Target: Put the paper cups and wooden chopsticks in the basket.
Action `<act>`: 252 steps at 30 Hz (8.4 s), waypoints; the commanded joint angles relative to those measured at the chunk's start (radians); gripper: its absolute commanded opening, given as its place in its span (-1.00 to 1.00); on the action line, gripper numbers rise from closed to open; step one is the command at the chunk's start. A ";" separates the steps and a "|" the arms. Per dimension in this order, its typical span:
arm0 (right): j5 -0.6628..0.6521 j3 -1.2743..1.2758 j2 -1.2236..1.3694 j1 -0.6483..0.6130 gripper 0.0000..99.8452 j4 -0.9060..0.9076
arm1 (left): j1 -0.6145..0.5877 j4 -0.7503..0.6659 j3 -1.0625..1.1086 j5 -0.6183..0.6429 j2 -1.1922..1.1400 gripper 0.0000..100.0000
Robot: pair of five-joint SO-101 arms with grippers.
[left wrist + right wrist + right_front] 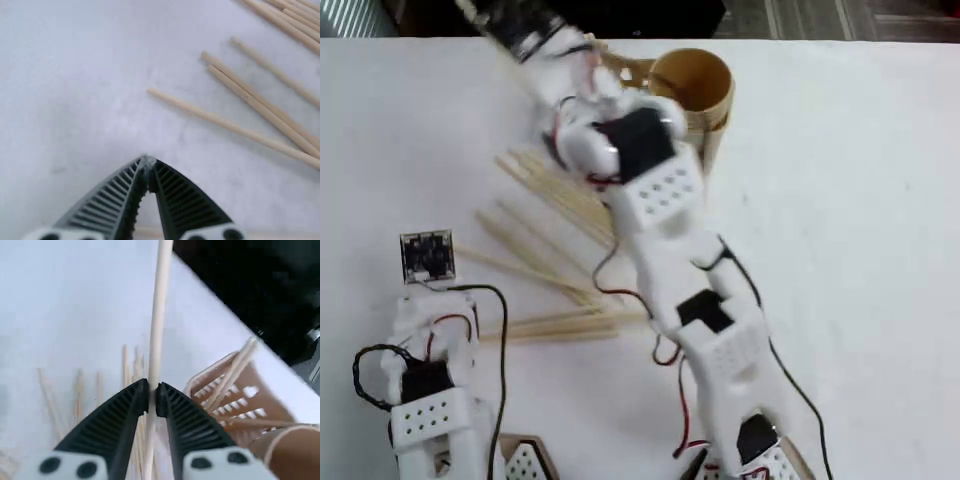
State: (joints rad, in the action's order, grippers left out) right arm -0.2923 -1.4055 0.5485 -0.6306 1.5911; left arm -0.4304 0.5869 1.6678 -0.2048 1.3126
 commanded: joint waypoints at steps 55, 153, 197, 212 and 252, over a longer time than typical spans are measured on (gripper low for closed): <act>0.180 -0.256 0.008 0.225 -0.97 0.128 | -0.019 0.064 -0.117 -0.051 0.013 -0.95; 0.310 1.910 -0.868 0.687 -0.96 -0.705 | 0.624 0.957 -1.003 -0.677 -0.843 -0.96; 0.310 1.929 -0.868 0.685 -0.96 -0.711 | 0.552 0.683 -0.476 -0.663 -0.363 -0.57; 0.310 1.929 -0.868 0.684 -0.96 -0.711 | 0.555 0.690 -0.618 -0.652 -0.487 -0.59; 0.310 1.929 -0.868 0.680 -0.96 -0.711 | 0.694 0.755 -0.879 -0.460 -1.006 -0.67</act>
State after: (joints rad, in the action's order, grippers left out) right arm 0.0115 0.5278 -0.2770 0.0445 0.8945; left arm 0.2662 1.3050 0.8009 -0.6774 0.1818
